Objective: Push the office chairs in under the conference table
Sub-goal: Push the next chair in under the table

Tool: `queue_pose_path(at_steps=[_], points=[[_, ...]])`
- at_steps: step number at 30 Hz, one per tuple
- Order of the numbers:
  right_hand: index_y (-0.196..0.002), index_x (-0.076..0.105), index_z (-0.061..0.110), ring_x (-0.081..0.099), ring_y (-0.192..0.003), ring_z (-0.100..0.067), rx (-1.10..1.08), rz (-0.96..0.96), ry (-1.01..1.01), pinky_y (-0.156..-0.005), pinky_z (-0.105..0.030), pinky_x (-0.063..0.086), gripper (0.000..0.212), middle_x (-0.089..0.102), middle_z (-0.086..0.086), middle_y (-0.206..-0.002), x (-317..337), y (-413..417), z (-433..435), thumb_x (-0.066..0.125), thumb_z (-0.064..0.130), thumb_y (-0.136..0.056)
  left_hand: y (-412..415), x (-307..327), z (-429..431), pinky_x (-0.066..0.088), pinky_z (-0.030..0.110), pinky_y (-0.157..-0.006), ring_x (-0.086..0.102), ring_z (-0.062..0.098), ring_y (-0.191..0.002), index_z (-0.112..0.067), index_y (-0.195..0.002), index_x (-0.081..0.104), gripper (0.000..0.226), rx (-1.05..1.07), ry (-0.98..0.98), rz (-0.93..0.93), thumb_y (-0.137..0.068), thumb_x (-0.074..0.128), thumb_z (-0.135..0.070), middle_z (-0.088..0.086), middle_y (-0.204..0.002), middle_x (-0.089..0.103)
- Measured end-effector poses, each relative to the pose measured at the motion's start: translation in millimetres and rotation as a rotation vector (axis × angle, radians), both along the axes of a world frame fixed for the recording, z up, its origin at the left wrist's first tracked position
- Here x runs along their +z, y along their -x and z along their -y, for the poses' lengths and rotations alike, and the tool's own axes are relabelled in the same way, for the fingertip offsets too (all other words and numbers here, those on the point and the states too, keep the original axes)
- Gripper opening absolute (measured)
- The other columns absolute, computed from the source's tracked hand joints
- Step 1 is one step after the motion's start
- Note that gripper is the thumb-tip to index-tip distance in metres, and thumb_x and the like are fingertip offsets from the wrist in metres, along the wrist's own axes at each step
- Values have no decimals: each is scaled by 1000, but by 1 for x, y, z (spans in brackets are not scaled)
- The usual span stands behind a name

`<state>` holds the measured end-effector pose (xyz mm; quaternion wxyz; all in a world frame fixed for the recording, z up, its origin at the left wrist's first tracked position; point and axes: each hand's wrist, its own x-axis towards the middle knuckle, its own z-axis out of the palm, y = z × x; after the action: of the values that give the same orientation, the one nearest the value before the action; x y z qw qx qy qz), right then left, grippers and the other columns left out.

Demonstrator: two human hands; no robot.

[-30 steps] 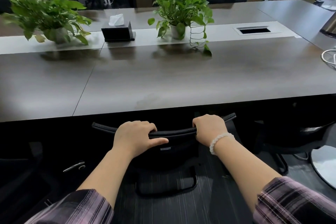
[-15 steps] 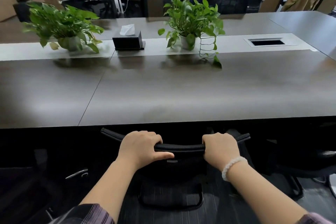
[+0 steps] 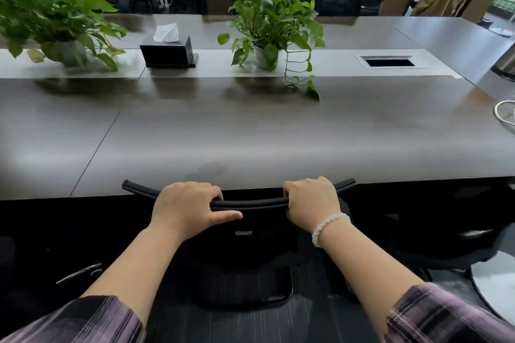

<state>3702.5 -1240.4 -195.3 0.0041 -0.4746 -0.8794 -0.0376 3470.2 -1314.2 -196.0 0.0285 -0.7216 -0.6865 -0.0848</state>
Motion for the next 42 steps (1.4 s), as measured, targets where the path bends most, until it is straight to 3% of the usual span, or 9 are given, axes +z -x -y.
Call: queue_pose_path(at_steps=[6, 14, 22, 24, 27, 31, 34, 37, 42], points=[[-87, 59, 25, 65, -86, -24, -3, -19, 40, -70, -32, 28, 17, 70, 1, -87, -1, -1, 1, 49, 15, -78, -2, 1, 2, 39, 28, -64, 61, 9, -91, -38, -94, 60, 99, 4, 36, -1, -47, -5, -96, -18, -95, 65], [-95, 62, 26, 64, -89, -22, -79, 37, 110, -76, -33, 31, 24, 70, 5, -93, 3, 1, 7, 49, 13, -79, -6, 4, 9, 37, 29, -64, 60, 11, -90, -38, -95, 60, 82, 6, 118, -25, -58, 14, -94, -17, -95, 64], [-131, 49, 35, 46, -123, -22, -144, 144, 411, -97, -37, 32, 55, 58, 7, -128, 28, 6, 13, 62, 21, -80, -5, 19, 14, 43, 30, -75, 59, 7, -97, -41, -103, 61, 63, -27, 279, 82, -73, 27, -84, -22, -100, 63], [-135, 46, 33, 48, -125, -20, -193, -8, 571, -101, -36, 35, 67, 56, 9, -133, 40, 7, 18, 71, 21, -74, -2, 24, 13, 42, 32, -79, 58, 9, -99, -42, -99, 60, 54, -3, 373, 258, -79, 26, -79, -22, -103, 63], [-137, 45, 24, 51, -124, -19, -240, -443, 824, -99, -30, 41, 62, 53, 1, -136, 65, 12, 32, 71, 19, -81, 1, 36, 10, 45, 35, -87, 58, 17, -102, -39, -96, 61, 35, 102, 373, 520, -90, 36, -62, -9, -104, 65], [-131, 48, 13, 59, -103, -16, -356, -1013, 842, -82, -29, 46, 39, 60, -5, -121, 107, 23, 63, 55, 26, -95, -6, 68, 17, 39, 30, -77, 56, 20, -91, -21, -100, 66, 22, 214, 107, 670, -92, 50, -34, 1, -97, 66], [-119, 52, 11, 61, -93, -16, -432, -1328, 853, -88, -37, 50, 26, 62, -2, -102, 129, 27, 90, 48, 27, -98, -11, 89, 34, 44, 34, -80, 63, 25, -93, -25, -85, 64, 15, 238, 66, 845, -87, 53, -34, 2, -92, 69], [-104, 53, 15, 62, -86, -15, -436, -1436, 814, -79, -33, 49, 15, 63, 0, -94, 139, 23, 118, 49, 28, -98, -17, 104, 61, 48, 40, -89, 66, 24, -91, -31, -77, 63, 19, 220, 37, 933, -75, 50, -44, -4, -89, 70], [-98, 54, 18, 59, -88, -14, -416, -1315, 738, -72, -27, 47, 11, 62, 0, -97, 148, 7, 167, 50, 28, -97, -22, 122, 123, 49, 37, -87, 68, 21, -90, -32, -78, 64, 18, 245, 14, 950, -72, 52, -44, -3, -87, 72]])
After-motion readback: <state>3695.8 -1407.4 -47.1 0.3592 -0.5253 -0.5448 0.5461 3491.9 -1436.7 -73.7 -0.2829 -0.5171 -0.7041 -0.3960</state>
